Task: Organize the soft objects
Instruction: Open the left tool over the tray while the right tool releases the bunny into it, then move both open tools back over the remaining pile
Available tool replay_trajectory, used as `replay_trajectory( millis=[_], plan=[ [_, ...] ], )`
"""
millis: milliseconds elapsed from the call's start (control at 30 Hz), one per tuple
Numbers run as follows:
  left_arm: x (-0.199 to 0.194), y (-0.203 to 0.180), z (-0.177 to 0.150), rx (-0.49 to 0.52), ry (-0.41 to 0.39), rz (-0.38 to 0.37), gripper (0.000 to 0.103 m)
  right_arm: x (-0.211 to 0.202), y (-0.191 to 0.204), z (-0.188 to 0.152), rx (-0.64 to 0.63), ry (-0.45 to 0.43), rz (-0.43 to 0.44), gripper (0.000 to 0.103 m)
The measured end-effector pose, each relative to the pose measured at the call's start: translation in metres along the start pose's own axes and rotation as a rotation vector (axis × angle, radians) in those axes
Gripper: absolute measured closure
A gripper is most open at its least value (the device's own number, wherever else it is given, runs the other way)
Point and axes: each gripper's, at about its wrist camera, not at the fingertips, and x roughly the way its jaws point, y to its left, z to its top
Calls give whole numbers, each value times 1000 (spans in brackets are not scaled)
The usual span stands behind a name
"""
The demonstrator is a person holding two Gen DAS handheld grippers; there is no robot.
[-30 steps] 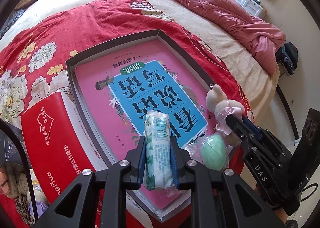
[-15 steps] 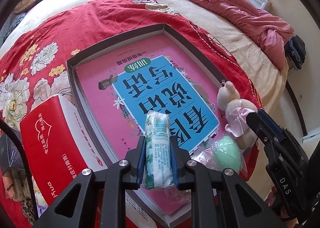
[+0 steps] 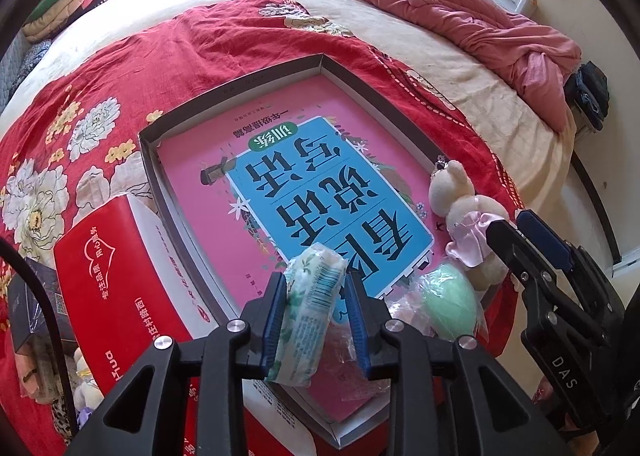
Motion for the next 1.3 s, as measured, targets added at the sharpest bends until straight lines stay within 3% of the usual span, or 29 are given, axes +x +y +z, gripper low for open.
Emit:
replay_trajectory(
  millis=[467,700,1300],
  plan=[
    [-25,3,-10,-25,-53,-54,55,-8,3,-1,-6,-12,-48,44],
    [-48,0,-23,-29,-111,-55,39,-16,3,2,13,-33,-62,38],
    [-82,14,-46,-72,-170,-17,28,-47,16,11,-1,-100,-167,29]
  ],
)
